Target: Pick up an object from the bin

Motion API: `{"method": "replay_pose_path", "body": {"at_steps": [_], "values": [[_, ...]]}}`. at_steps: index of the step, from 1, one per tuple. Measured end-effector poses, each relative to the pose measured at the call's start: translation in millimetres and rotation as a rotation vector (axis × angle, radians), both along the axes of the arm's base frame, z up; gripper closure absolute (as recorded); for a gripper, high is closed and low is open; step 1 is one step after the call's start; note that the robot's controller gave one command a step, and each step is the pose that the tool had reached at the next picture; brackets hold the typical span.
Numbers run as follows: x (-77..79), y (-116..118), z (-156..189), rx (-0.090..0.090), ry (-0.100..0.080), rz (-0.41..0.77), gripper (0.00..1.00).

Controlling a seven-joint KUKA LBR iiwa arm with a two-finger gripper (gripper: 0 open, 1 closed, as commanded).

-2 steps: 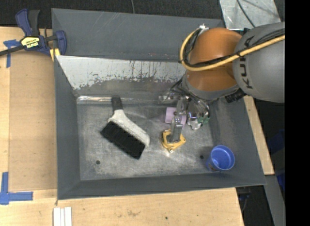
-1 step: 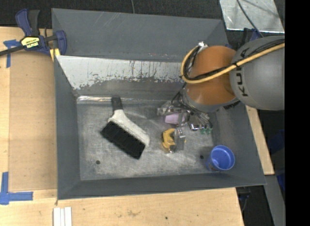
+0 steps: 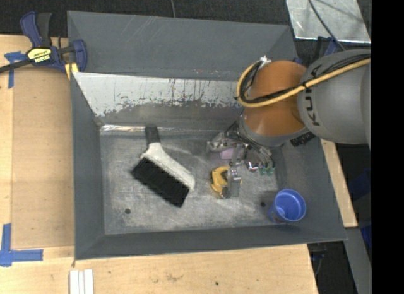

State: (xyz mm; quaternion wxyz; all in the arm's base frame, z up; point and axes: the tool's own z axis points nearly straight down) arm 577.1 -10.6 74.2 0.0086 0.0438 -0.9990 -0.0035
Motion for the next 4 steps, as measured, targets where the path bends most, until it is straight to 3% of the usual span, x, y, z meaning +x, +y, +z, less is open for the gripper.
{"method": "replay_pose_path", "body": {"at_steps": [1,2,3,4], "values": [[-1.6,-10,5,0.005,-0.034,0.305,1.00],[-1.5,-10,5,0.005,-0.034,0.304,1.00],[-8.2,-35,143,-0.004,-0.024,0.352,1.00],[-8.6,-35,142,-0.003,-0.022,0.352,1.00]]}}
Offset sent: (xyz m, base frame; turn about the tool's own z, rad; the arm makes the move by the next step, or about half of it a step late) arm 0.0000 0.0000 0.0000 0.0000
